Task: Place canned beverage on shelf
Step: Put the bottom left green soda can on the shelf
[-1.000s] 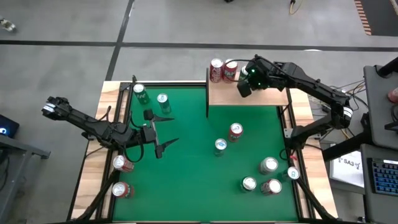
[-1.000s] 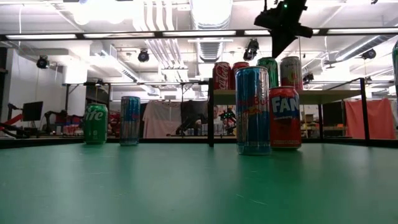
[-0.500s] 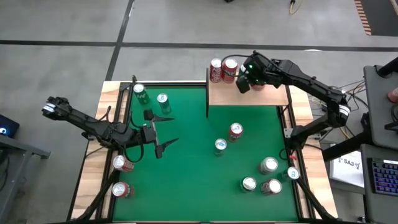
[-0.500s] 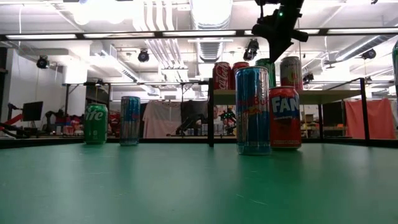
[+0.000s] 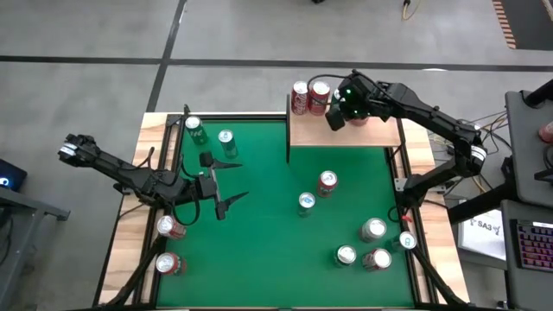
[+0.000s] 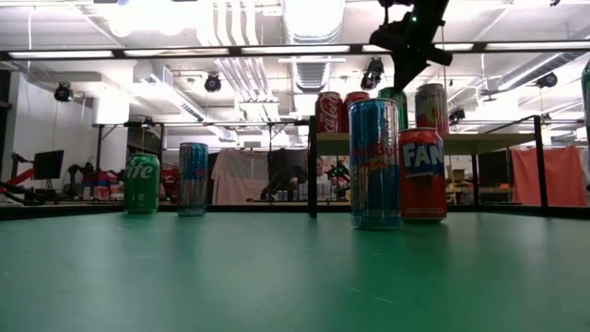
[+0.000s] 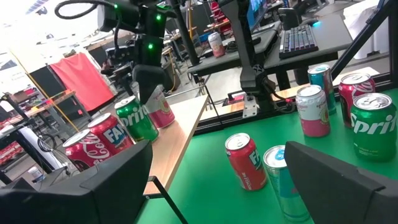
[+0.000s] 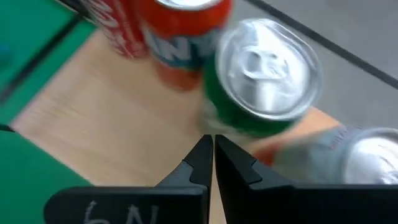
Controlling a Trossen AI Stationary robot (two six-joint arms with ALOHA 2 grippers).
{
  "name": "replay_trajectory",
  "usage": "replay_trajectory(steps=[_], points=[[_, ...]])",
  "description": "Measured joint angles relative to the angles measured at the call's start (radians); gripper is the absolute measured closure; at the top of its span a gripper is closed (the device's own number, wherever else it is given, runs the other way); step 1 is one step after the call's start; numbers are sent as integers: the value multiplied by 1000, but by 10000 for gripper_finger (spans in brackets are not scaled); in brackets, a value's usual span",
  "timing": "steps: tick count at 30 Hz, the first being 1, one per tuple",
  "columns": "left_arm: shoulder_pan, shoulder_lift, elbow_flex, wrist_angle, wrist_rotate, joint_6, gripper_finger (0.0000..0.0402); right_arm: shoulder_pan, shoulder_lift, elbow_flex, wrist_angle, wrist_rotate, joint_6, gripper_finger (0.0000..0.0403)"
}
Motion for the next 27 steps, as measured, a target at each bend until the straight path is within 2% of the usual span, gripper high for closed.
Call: replay_trajectory(steps=[7, 14, 27], points=[[0, 0, 0, 0, 0, 0, 52, 11, -6, 15, 147, 0, -48, 394], [0, 0, 0, 0, 0, 0, 52, -61, -7, 26, 197, 154, -136, 394], [0, 0, 0, 0, 0, -1, 52, -91, -7, -7, 173, 118, -160, 394]])
